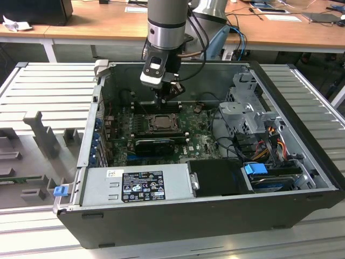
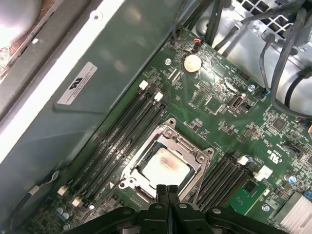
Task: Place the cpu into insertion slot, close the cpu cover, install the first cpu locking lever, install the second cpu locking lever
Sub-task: 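Install the first cpu locking lever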
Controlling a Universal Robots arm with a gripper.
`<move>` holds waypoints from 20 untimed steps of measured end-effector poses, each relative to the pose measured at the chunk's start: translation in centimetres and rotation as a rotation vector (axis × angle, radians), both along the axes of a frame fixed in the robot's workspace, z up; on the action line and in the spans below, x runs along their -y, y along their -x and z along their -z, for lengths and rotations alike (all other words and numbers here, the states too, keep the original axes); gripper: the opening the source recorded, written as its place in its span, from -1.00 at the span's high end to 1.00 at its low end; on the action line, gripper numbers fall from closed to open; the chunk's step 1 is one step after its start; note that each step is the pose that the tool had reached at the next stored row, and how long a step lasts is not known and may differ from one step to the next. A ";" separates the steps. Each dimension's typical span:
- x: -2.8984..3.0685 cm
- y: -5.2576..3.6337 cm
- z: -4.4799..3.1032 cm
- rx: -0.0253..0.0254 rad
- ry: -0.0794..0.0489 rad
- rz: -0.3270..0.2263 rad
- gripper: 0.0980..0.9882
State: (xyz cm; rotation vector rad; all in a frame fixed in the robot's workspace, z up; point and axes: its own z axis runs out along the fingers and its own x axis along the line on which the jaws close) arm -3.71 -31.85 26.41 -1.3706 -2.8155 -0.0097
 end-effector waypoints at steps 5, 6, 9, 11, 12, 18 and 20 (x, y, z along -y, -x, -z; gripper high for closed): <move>0.00 0.00 0.00 0.0000 0.000 -0.056 0.98; 0.00 0.00 0.00 0.0000 0.000 -0.064 0.98; 0.00 0.00 0.00 0.0000 0.000 -0.098 0.98; 0.00 0.00 0.00 0.0000 0.000 -0.123 0.98; 0.00 0.00 0.00 0.0000 0.000 -0.150 0.98; 0.00 0.00 0.00 -0.0001 0.000 -0.226 0.98; 0.00 0.00 0.00 0.0000 0.000 -0.253 0.98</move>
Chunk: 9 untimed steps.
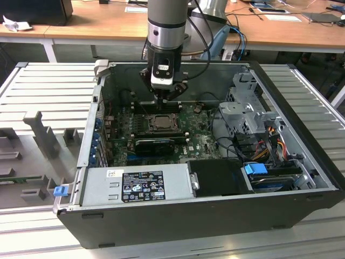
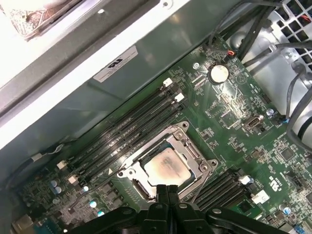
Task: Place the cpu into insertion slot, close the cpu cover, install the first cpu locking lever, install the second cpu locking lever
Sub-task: 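Install the first cpu locking lever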
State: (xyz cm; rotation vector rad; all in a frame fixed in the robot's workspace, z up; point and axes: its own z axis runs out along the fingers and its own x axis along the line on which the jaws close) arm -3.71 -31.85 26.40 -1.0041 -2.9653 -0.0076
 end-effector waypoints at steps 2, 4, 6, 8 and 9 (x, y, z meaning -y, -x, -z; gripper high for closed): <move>0.00 0.00 0.00 -0.0001 0.000 -0.016 0.98; 0.00 0.00 0.00 -0.0001 0.000 -0.035 0.98; 0.00 0.00 0.00 0.0000 0.000 -0.062 0.98; 0.00 0.00 0.01 0.0000 0.000 -0.120 0.98; 0.00 0.00 0.01 -0.0001 0.000 -0.140 0.98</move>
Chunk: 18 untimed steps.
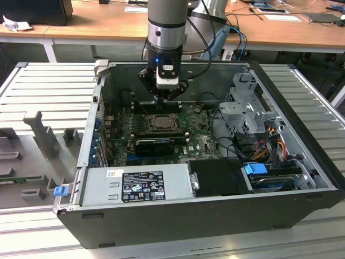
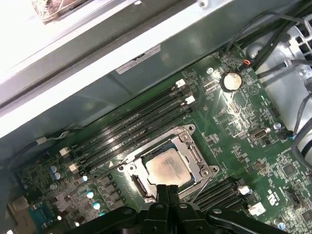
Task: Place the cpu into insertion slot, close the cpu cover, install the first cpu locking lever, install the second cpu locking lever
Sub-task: 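Install the first cpu locking lever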
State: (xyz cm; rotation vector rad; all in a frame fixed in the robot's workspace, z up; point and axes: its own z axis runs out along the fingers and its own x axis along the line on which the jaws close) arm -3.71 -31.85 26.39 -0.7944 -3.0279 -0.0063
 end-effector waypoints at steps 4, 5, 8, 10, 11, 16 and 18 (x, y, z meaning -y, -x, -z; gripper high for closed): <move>0.00 0.00 0.00 0.0000 0.000 -0.073 0.98; 0.00 0.00 0.00 0.0000 0.000 -0.088 0.98; 0.00 0.00 0.00 0.0000 0.000 -0.133 0.98; 0.00 0.00 0.00 0.0000 0.000 -0.175 0.98; 0.00 0.00 0.01 0.0000 0.000 -0.201 0.98; 0.00 0.00 0.01 0.0000 0.000 -0.295 0.98; 0.00 0.00 0.01 0.0000 0.000 -0.331 0.98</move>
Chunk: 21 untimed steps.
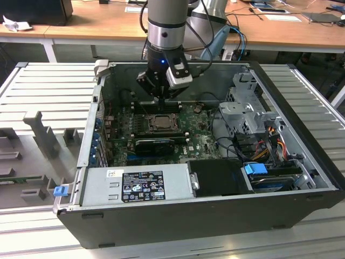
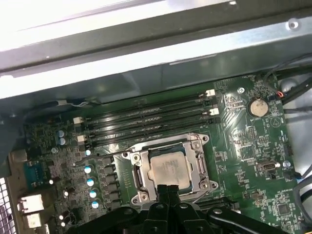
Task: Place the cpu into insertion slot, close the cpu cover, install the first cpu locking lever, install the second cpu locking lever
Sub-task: 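Install the first cpu locking lever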
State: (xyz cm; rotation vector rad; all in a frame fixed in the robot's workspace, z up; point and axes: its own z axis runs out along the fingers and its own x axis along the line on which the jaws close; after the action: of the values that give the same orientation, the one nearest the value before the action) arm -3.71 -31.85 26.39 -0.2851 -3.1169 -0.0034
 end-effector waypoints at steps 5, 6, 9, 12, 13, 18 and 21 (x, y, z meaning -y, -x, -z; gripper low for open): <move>0.00 0.00 0.00 0.0000 0.000 -0.067 0.98; 0.00 0.00 0.00 0.0000 0.000 -0.082 0.98; 0.00 0.00 0.00 0.0000 0.000 -0.134 0.98; 0.00 0.00 0.00 0.0000 0.000 -0.177 0.98; 0.00 0.00 0.00 0.0000 0.000 -0.190 0.98; 0.00 0.00 0.00 0.0000 0.000 -0.279 0.98; 0.00 -0.01 0.00 0.0000 0.000 -0.311 0.98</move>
State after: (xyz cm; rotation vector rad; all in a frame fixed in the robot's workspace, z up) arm -3.70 -31.85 26.38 0.2015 -3.1232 -0.0009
